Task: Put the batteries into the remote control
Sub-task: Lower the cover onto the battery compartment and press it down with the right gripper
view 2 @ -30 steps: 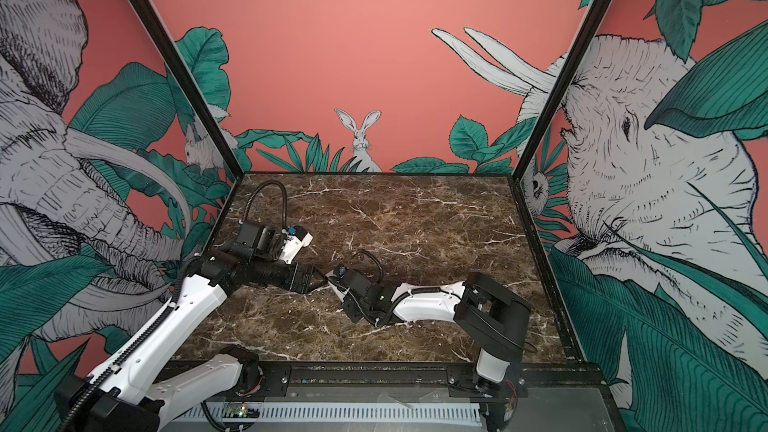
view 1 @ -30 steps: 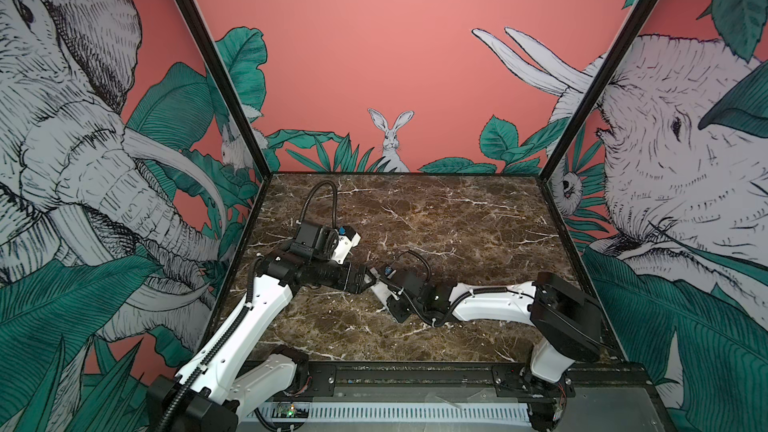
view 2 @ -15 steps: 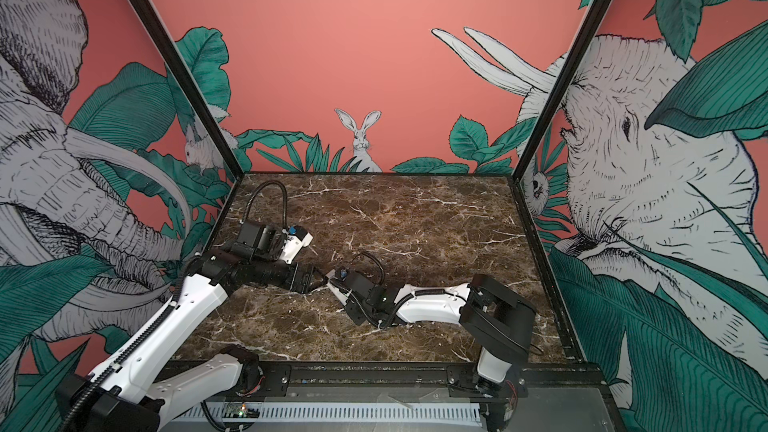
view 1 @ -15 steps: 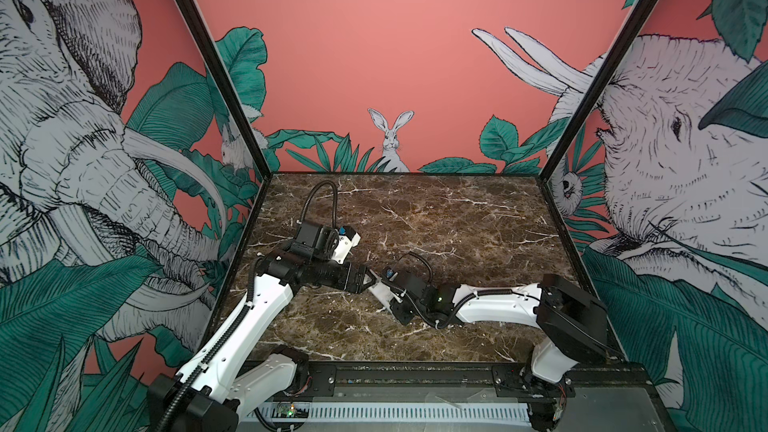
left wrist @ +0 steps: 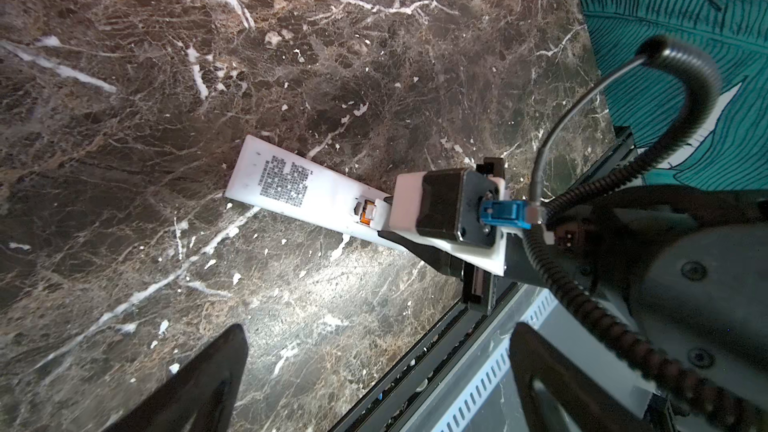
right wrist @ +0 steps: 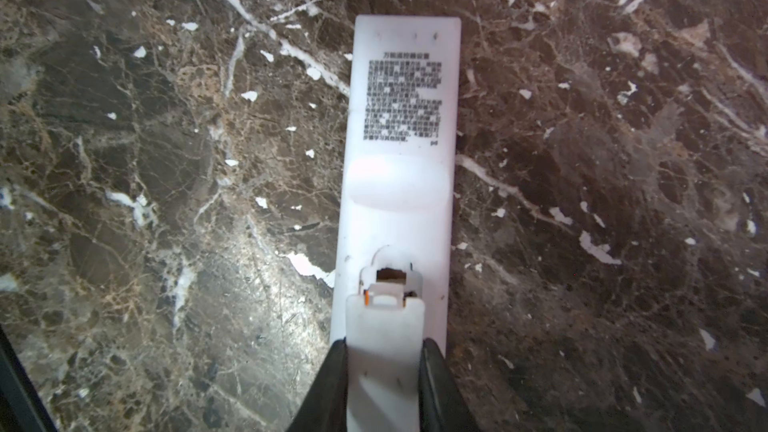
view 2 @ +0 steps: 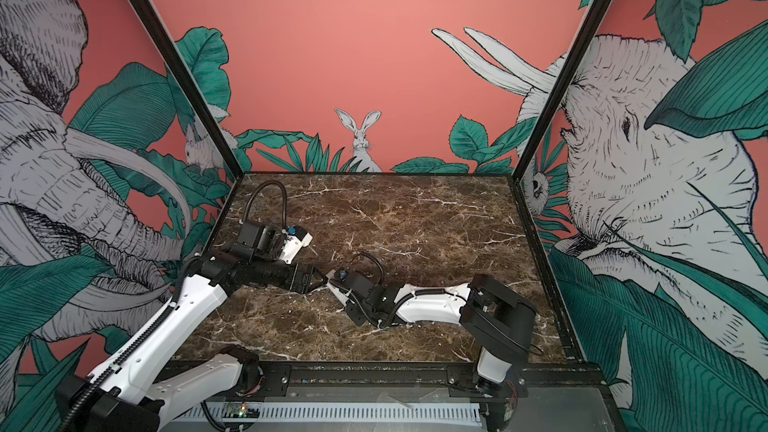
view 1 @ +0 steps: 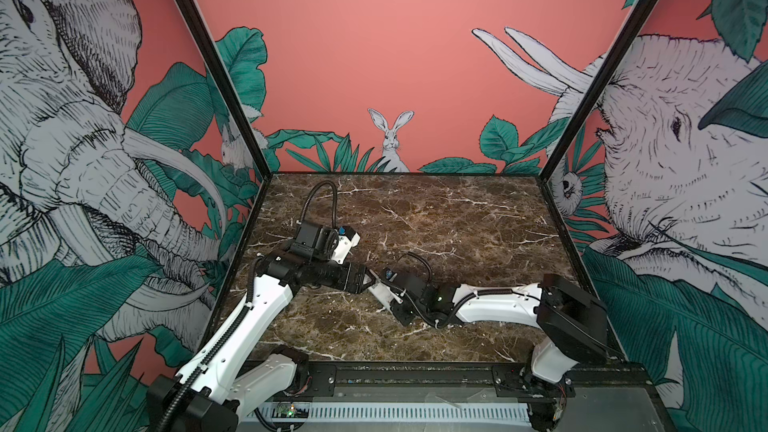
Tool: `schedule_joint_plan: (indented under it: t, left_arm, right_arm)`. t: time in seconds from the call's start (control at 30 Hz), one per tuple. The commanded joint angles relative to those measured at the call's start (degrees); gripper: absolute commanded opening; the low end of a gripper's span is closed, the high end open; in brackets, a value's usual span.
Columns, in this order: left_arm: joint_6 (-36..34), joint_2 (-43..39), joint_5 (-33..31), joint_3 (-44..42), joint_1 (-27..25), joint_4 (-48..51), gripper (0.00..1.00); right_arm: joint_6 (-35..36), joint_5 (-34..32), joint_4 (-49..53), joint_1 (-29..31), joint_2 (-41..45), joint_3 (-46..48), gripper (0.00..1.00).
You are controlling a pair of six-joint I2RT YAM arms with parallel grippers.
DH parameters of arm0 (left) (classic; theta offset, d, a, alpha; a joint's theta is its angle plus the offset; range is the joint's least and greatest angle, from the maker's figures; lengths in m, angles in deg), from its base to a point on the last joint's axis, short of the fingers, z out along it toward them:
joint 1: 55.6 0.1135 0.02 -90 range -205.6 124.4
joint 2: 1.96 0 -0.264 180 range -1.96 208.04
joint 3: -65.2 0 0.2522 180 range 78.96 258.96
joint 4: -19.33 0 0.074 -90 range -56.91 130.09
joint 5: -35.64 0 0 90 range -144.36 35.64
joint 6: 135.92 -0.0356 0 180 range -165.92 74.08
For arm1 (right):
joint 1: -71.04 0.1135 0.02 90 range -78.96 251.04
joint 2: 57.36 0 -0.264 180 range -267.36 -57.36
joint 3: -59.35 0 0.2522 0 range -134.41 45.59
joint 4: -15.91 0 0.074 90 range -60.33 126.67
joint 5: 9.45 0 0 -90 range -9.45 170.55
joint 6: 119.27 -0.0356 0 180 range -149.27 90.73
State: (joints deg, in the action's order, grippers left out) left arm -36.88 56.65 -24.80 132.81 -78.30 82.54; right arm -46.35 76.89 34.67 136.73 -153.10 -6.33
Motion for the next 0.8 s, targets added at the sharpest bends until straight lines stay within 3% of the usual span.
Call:
schedule_joint_plan:
  t: [0.0,0.77]
  left_arm:
    - [-0.69,-1.28,-0.12,-0.76,0.23,0.34,0.99]
    - [-0.60,-1.48,-0.47,-0.76,0.28,0.33,0.99]
  right_arm:
    - [0.91,1.60,2.98,0.32,-0.39,-0.72,0.26]
    - [1.53,0.84,5.62,0.31,-0.20,-3.11,0.38]
